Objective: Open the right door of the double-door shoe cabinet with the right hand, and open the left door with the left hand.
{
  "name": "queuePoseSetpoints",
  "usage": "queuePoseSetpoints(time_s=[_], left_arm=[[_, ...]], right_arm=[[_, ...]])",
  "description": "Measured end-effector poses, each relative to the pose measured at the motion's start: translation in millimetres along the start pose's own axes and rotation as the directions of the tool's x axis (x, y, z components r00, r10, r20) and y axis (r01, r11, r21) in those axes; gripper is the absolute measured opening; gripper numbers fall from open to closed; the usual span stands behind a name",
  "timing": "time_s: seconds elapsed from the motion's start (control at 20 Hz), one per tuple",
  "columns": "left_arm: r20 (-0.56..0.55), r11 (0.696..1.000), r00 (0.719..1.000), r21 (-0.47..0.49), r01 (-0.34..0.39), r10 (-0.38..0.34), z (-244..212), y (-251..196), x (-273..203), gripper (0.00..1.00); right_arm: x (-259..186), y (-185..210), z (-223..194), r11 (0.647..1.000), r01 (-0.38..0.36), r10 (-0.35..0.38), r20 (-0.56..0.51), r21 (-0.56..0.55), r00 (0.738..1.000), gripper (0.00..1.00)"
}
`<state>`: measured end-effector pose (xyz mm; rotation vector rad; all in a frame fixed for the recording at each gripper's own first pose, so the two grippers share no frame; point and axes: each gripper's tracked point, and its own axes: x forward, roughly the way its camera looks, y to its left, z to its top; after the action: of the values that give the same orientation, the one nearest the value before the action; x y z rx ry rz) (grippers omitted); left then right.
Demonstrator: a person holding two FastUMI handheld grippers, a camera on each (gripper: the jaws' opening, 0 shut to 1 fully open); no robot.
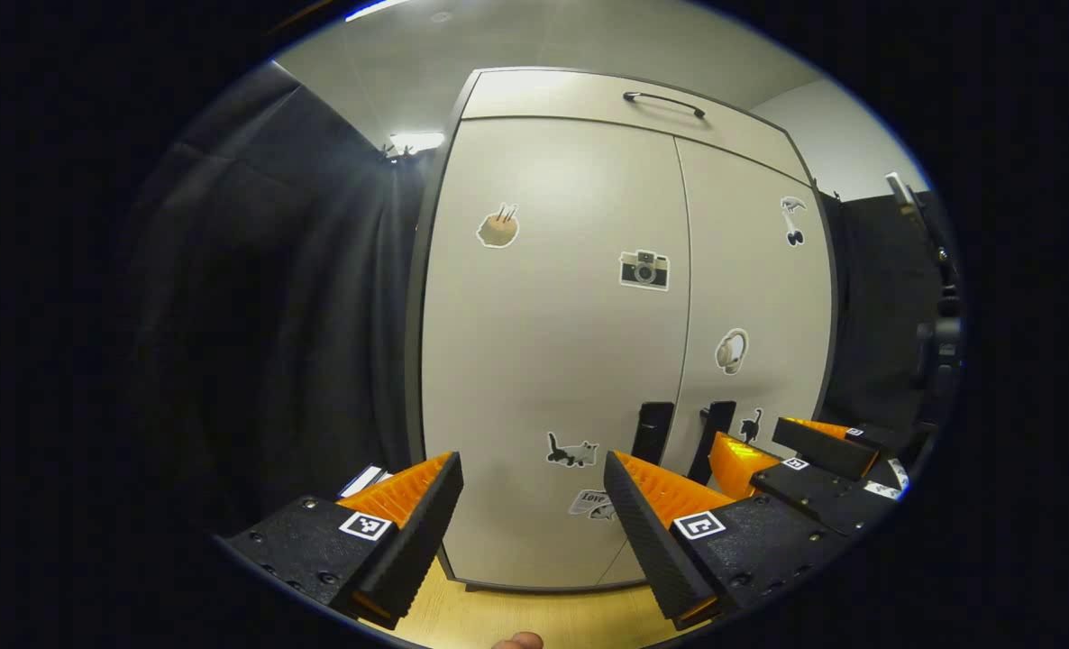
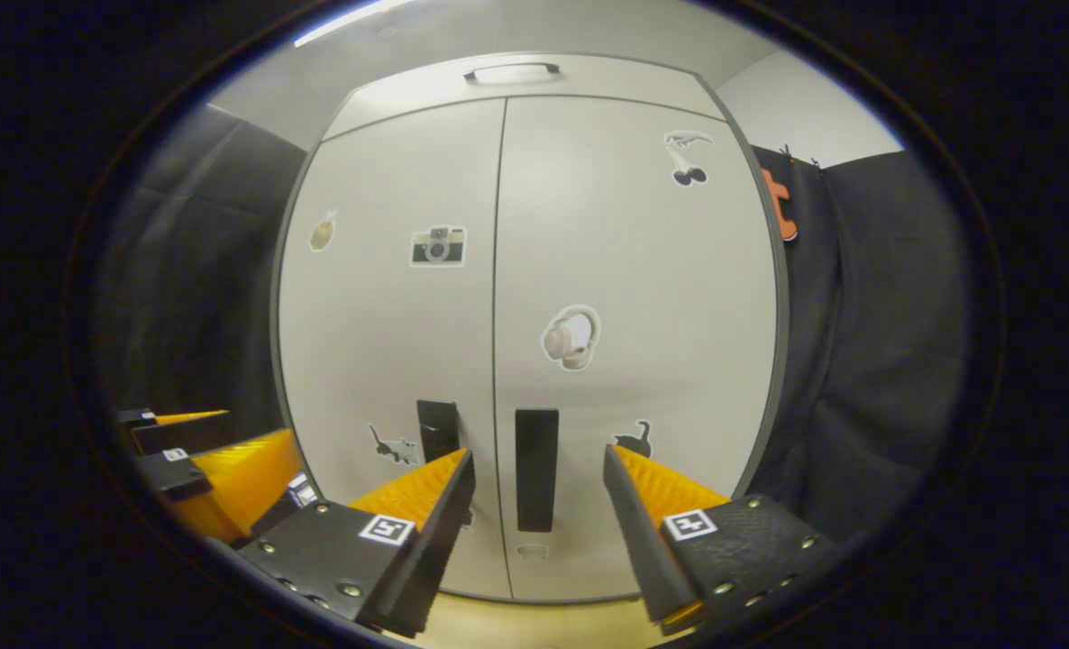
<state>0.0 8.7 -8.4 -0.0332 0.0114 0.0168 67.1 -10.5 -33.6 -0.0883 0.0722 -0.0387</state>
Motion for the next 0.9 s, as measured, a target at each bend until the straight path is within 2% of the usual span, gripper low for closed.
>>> queuePoseSetpoints(time_s=[0.2,0.35,0.4,0.55,0.65,0.7,0.75,0.8,0.85,0.9], left_arm=[[-0.004,1.0,1.0,-0.005,-0.031,0.031,-1.6,13.9,0.2,0.98],[-0.009,0.999,0.999,-0.009,-0.052,0.052,-4.3,23.7,3.0,0.98],[-0.012,0.998,0.998,-0.012,-0.055,0.055,-4.5,25.5,4.2,0.98],[-0.018,0.998,0.998,-0.019,-0.062,0.062,-7.8,29.9,6.8,0.98],[-0.027,0.998,0.998,-0.023,-0.062,0.061,-10.2,30.8,7.9,0.98],[-0.032,0.998,0.998,-0.024,-0.062,0.062,-11.4,31.4,8.7,0.98],[-0.036,0.998,0.997,-0.024,-0.064,0.063,-13.3,32.9,8.5,0.98],[-0.041,0.997,0.997,-0.024,-0.067,0.066,-14.0,34.0,8.6,0.98],[-0.046,0.997,0.997,-0.025,-0.069,0.068,-15.5,34.8,7.8,0.98],[-0.05,0.997,0.996,-0.028,-0.07,0.068,-16.7,35.6,6.7,0.98]], right_arm=[[27.4,-3.3,-17.5,1.0,0.022,-0.022,-0.037,0.001,0.999,0.81],[43.7,-4.6,-27.8,1.0,0.029,-0.029,-0.065,0.011,0.997,0.65],[47.4,-4.0,-29.2,1.0,0.029,-0.028,-0.068,0.011,0.997,0.7],[51.5,2.1,-30.2,1.0,0.023,-0.021,-0.074,0.019,0.997,0.53],[59.9,3.8,-34.4,1.0,0.022,-0.023,-0.079,-0.01,0.997,0.49],[56.3,9.0,-35.1,1.0,0.02,-0.019,-0.078,0.012,0.997,0.49],[56.8,8.4,-33.3,0.999,0.028,-0.026,-0.067,0.027,0.997,0.27],[58.0,6.7,-34.0,0.999,0.034,-0.032,-0.065,0.027,0.997,0.31],[59.4,6.0,-33.6,0.999,0.039,-0.036,-0.071,0.038,0.997,0.31],[56.1,7.0,-33.3,0.998,0.039,-0.035,-0.071,0.049,0.997,0.24]])
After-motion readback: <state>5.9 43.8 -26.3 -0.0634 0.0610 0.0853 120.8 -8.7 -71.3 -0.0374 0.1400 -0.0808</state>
